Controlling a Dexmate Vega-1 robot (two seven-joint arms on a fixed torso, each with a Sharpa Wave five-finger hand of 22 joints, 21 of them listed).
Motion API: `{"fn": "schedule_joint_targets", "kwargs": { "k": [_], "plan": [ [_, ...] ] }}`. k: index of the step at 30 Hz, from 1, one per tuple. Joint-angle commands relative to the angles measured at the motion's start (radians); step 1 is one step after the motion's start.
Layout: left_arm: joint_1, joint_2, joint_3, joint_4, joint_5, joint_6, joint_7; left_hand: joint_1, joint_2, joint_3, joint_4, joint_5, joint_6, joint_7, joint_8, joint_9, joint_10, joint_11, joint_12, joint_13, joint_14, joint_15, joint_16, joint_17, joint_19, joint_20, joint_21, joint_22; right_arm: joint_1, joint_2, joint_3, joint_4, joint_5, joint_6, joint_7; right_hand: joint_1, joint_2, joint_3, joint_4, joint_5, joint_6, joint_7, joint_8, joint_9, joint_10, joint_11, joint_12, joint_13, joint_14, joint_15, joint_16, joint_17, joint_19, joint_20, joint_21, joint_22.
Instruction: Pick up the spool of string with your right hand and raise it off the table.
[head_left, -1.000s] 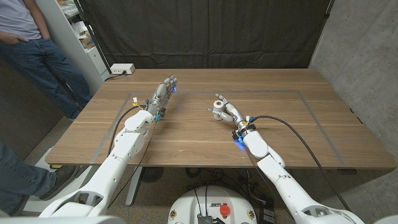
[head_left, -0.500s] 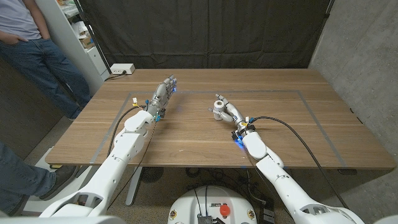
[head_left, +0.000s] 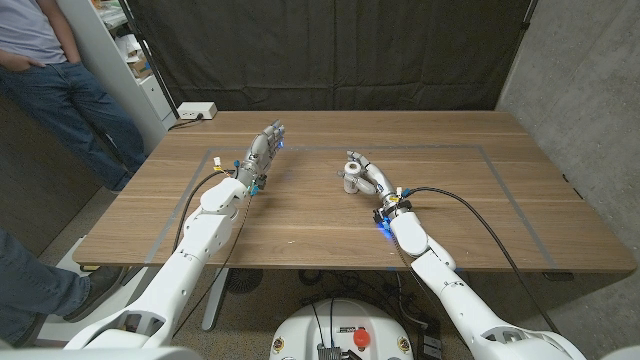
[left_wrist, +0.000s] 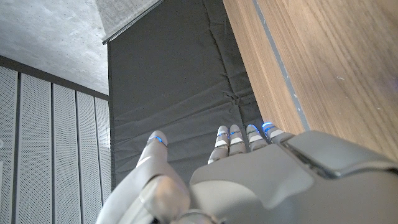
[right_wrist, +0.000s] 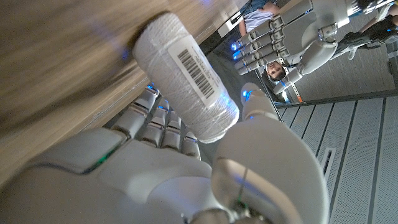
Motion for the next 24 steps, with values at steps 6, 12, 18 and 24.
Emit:
{"fn": "schedule_joint_targets", "kwargs": {
  "k": [6,12,18,24],
  "plan": [
    [0.001,-0.005,0.004,-0.010,0.000,0.007,0.004,0.004,0.009,-0.005,-0.002,0.000,0.011,0.003,0.005,0.004,0.003,-0.003,-0.002,0.005,0.000,0.005,0.003,0.004,-0.004,0.004,0.003,0.005,0.002,-0.006,-0.009,0.017,-0.019,-0.004,-0.038,0.049,0.011,0.008,-0.011,0.000,0.092,-0.011,0.026,0.007,0.078,-0.012,0.040,0.024,0.031,-0.011,0.011,0.015,0.024,-0.004,0.004,0.006],
    [-0.002,-0.009,0.007,-0.006,-0.001,0.009,0.003,0.004,0.009,-0.005,-0.002,0.000,0.013,0.005,0.005,0.004,0.003,-0.005,-0.002,0.005,0.000,0.004,0.003,0.004,-0.004,0.003,0.003,0.005,0.002,-0.010,-0.014,0.018,-0.034,-0.005,-0.057,0.075,0.037,-0.001,-0.004,-0.013,0.167,-0.015,0.037,0.010,0.150,-0.016,0.087,0.048,0.120,-0.051,0.057,0.045,0.070,-0.019,0.015,0.009],
    [-0.006,-0.012,0.009,0.000,0.000,0.007,0.004,0.004,0.010,-0.006,-0.002,0.000,0.014,0.005,0.005,0.005,0.003,-0.005,-0.002,0.005,0.001,0.004,0.004,0.004,-0.004,0.003,0.003,0.005,0.002,-0.014,-0.020,0.014,-0.047,-0.018,-0.066,0.096,0.056,-0.021,0.000,-0.034,0.270,-0.011,0.052,0.013,0.210,-0.033,0.143,0.075,0.200,-0.077,0.108,0.094,0.116,-0.033,0.032,0.016],
    [-0.009,-0.014,0.010,0.005,0.000,0.002,0.003,0.004,0.010,-0.006,-0.002,0.000,0.014,0.005,0.004,0.005,0.002,-0.004,-0.002,0.005,0.001,0.004,0.004,0.004,-0.004,0.004,0.003,0.005,0.004,-0.017,-0.027,0.015,-0.056,-0.025,-0.075,0.113,0.065,-0.036,0.000,-0.050,0.327,-0.006,0.055,0.014,0.269,-0.044,0.190,0.093,0.276,-0.102,0.157,0.135,0.158,-0.040,0.053,0.023]
  ]
}}
